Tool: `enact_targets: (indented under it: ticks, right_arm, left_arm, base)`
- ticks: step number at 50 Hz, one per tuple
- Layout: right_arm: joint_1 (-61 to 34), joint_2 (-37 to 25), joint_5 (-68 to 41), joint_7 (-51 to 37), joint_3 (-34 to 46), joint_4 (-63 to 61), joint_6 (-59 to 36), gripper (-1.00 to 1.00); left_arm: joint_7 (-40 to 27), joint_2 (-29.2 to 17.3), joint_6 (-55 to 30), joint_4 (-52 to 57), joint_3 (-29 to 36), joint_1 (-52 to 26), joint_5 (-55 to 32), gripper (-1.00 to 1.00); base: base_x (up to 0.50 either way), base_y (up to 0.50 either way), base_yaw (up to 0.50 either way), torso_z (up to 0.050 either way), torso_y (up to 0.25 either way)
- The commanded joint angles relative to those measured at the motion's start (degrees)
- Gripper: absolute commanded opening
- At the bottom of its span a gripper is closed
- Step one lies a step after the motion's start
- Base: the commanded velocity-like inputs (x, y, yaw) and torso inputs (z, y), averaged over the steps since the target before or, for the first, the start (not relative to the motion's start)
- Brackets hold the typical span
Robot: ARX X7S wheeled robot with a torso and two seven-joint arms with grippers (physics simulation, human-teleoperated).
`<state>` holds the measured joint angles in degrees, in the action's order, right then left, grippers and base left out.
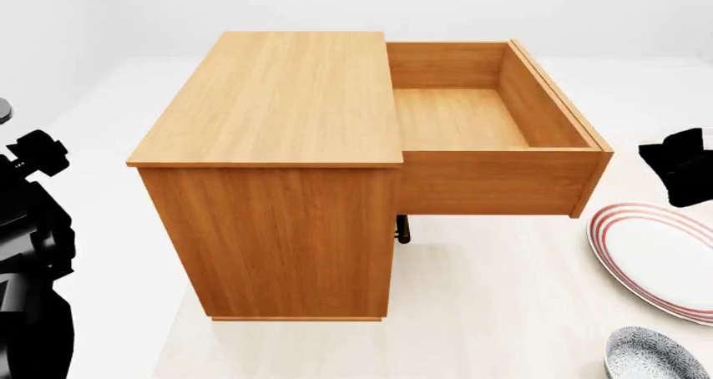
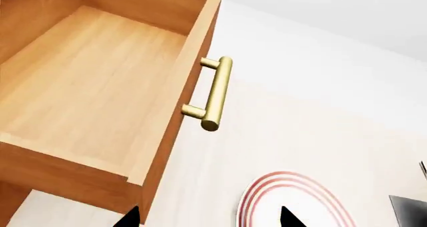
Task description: Open the top drawer of the cabinet and put the bowl in it.
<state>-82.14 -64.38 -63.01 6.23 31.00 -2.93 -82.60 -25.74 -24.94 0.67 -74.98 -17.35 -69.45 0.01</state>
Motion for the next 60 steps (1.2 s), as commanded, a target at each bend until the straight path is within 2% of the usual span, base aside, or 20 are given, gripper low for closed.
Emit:
enact_targets:
  ticks: [1, 15, 20, 30, 41, 60]
  right_arm:
    - [13.02, -6.12, -3.58, 0.87, 2.63, -5.06, 5.10, 1.00]
    - [23.70, -6.82, -1.43, -1.60, 5.04, -2.59, 13.55, 1.00]
    - [26.08, -5.20, 1.03, -3.20, 5.95, -0.08, 16.64, 1.00]
    - [29.37, -5.62, 10.28, -0.82, 11.55, 0.02, 22.25, 1.00]
    - [30.69, -6.18, 11.78, -2.01, 13.02, 2.12, 20.72, 1.00]
    - [35.78, -5.60, 12.55, -2.12, 14.52, 5.53, 25.09, 1.00]
  left_arm:
    - [-0.09, 0.06, 0.03, 0.00, 0.16, 0.06, 0.08, 1.00]
    - [-0.18, 0.37, 0.18, 0.00, 0.47, 0.32, 0.08, 1.00]
    - [-0.19, 0.33, 0.18, 0.00, 0.58, 0.14, 0.06, 1.00]
    - [-0.27, 0.27, 0.22, 0.00, 0.42, 0.42, -0.06, 1.00]
    - [-0.24, 0.32, 0.25, 0.00, 0.38, 0.43, -0.05, 1.00]
    - [-0.19, 0.41, 0.31, 0.00, 0.16, 0.73, -0.03, 1.00]
  base:
    - [0.00, 0.00, 0.00, 0.000, 0.000]
    - [0.00, 0.00, 0.00, 0.000, 0.000]
    - [0.00, 0.00, 0.00, 0.000, 0.000]
    - [0.00, 0.00, 0.00, 0.000, 0.000]
    - [0.00, 0.00, 0.00, 0.000, 0.000]
    - [0.00, 0.00, 0.00, 0.000, 0.000]
